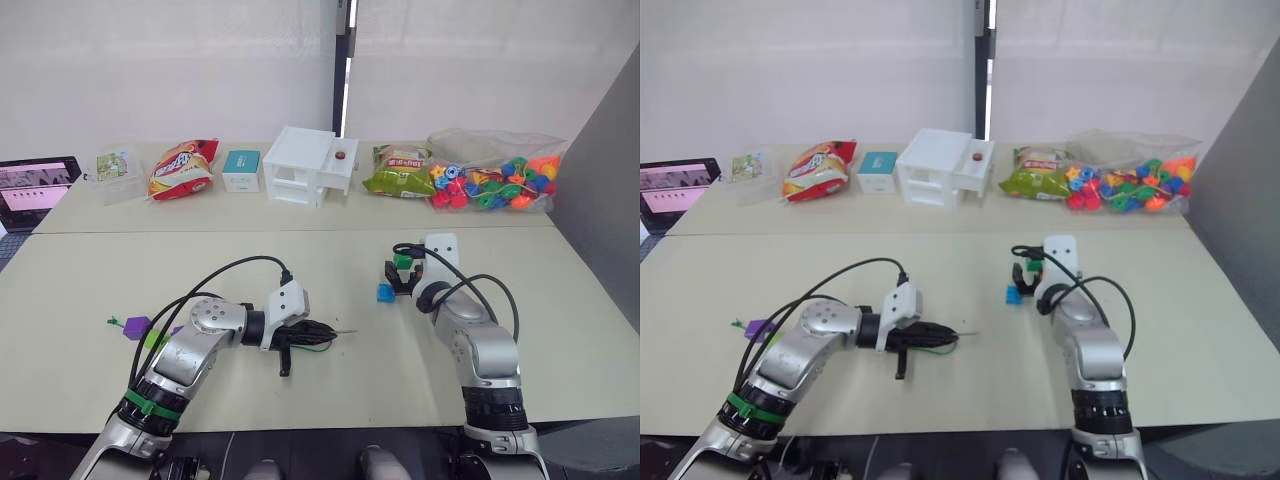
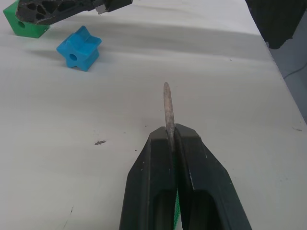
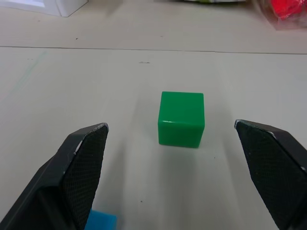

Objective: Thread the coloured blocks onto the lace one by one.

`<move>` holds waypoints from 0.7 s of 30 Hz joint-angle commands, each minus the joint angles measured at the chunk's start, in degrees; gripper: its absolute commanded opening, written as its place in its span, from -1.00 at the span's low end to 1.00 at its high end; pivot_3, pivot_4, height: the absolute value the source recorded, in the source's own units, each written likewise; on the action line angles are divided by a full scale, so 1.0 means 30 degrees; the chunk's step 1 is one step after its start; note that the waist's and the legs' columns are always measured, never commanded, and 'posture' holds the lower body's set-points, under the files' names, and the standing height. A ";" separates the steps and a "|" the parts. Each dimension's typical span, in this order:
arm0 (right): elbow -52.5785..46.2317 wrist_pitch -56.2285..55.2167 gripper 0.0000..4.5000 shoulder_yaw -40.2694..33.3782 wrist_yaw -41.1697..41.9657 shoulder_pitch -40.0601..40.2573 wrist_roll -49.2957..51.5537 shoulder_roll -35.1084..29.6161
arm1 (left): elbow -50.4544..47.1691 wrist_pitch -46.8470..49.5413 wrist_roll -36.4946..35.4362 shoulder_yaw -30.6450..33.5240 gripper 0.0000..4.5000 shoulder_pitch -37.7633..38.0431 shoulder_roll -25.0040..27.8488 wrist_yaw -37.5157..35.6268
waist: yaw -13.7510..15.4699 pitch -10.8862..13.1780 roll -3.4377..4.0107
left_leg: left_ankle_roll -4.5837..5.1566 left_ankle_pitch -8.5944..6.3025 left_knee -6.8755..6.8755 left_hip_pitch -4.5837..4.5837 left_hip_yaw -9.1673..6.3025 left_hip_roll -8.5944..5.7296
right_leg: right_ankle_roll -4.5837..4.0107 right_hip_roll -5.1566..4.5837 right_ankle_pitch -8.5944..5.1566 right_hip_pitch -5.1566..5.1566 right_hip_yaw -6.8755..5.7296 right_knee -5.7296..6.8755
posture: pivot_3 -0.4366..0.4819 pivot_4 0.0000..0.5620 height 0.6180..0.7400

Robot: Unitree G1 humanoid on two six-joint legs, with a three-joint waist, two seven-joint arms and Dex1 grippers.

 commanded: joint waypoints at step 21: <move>-0.3752 0.1728 0.74 0.2269 -0.2283 0.2878 -0.0864 0.3180 | -0.0365 -0.0391 -0.0221 0.0266 -1.00 0.0362 0.0321 -0.0218 | -0.0019 0.0001 0.0006 | 0.0000 0.0000 -0.0004 0.0004 -0.0005 0.0002 | 0.0000 0.0004 -0.0001 -0.0004 -0.0002 -0.0006 | -0.05 -0.47 1.00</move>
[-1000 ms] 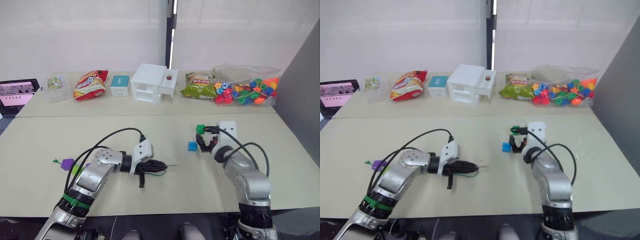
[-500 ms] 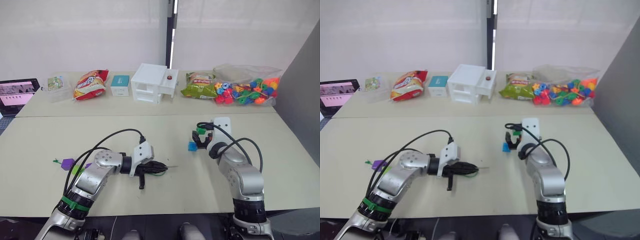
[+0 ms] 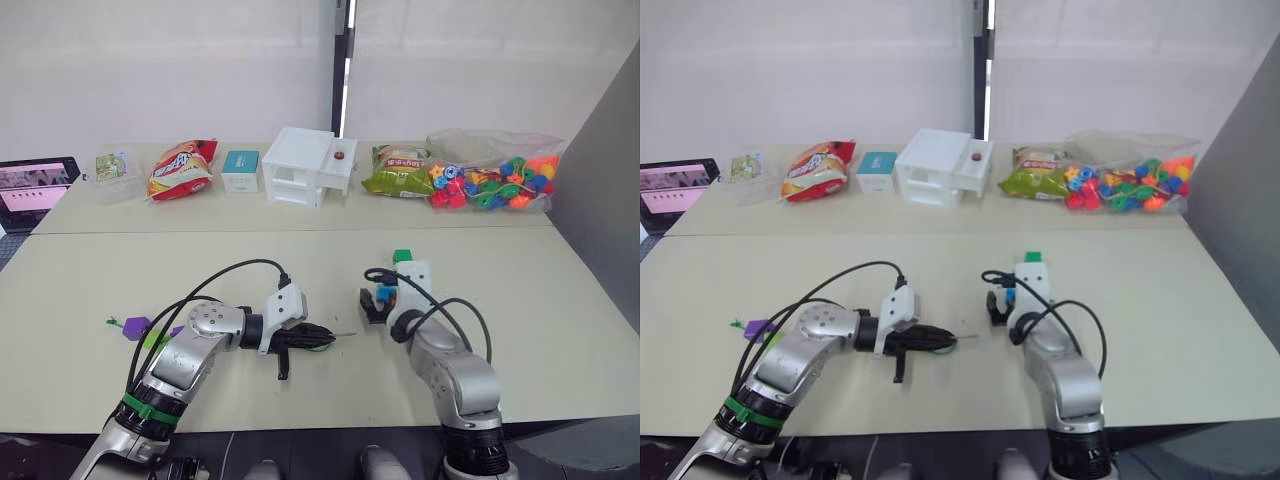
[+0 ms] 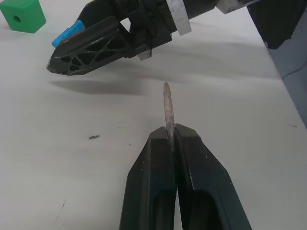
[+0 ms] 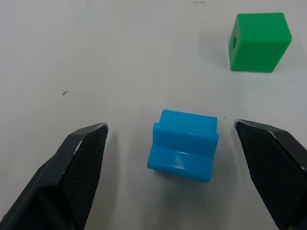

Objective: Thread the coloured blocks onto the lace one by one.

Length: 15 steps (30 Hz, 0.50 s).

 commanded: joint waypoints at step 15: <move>-0.3172 -0.0492 -0.48 -0.0653 0.0358 0.1369 0.0660 0.0209 | -0.0148 -0.0451 -0.0183 0.0247 -1.00 0.0181 0.0230 -0.0243 | 0.0010 0.0002 0.0003 | 0.0000 0.0000 -0.0009 -0.0003 -0.0001 0.0000 | 0.0001 -0.0001 0.0000 0.0000 0.0000 -0.0011 | -0.05 -0.47 1.00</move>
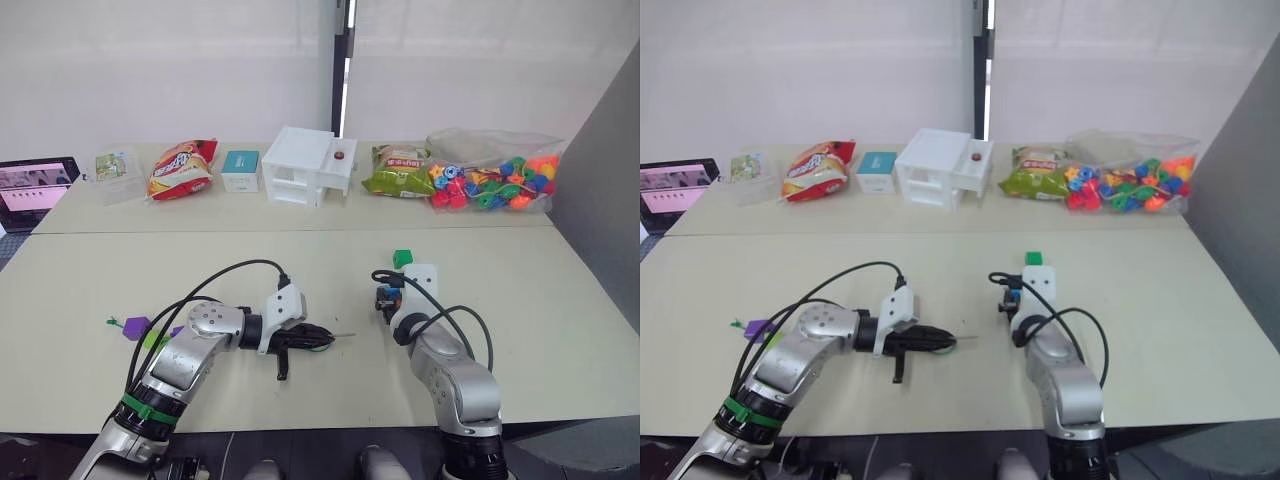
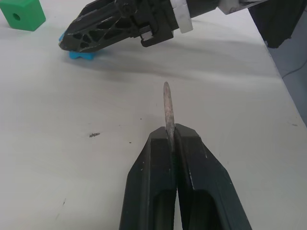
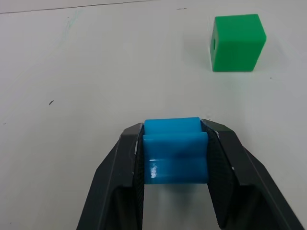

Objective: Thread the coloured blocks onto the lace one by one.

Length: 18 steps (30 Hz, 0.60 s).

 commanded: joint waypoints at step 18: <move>-0.7005 0.5310 -0.48 0.2670 0.0545 0.4859 0.1266 -0.0846 | 0.0056 -0.0465 -0.0179 0.0068 -1.00 -0.0309 -0.0057 -0.0529 | -0.0038 -0.0002 -0.0003 | 0.0000 0.0001 -0.0012 0.0014 0.0000 0.0015 | 0.0006 0.0014 -0.0004 0.0035 -0.0006 -0.0078 | -0.05 -0.47 1.00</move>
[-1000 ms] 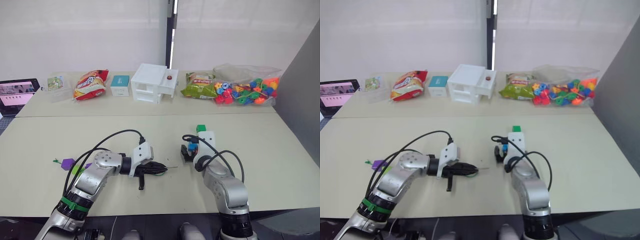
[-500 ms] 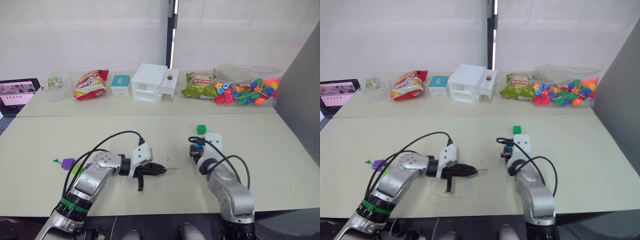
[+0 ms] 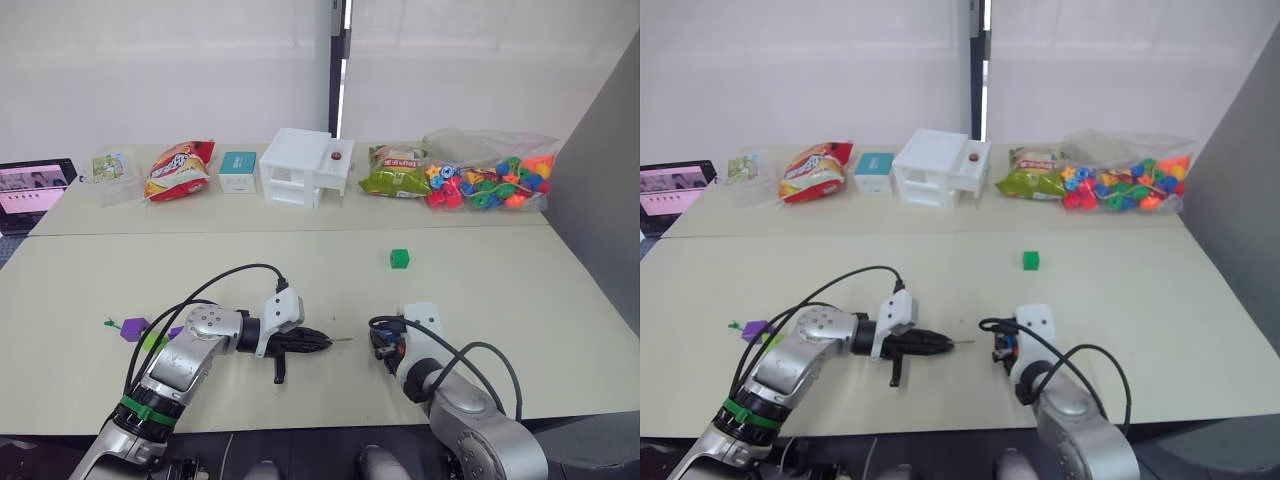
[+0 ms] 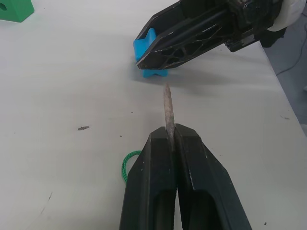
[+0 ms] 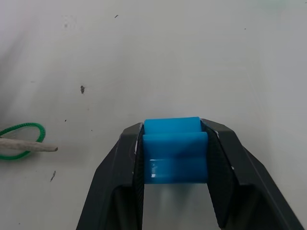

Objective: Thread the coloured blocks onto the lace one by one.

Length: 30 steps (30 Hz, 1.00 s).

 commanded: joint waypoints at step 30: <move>0.9708 -1.2847 0.99 0.2938 2.1055 -0.8058 0.0883 -1.6084 | -0.2125 0.1179 -0.0285 -0.0008 -1.00 -0.0318 0.0173 0.0451 | 0.0049 0.0011 -0.0002 | 0.0017 -0.0008 0.0013 -0.0040 0.0040 0.0006 | 0.0005 -0.0001 -0.0002 0.0045 -0.0003 -0.0165 | -0.05 -0.47 1.00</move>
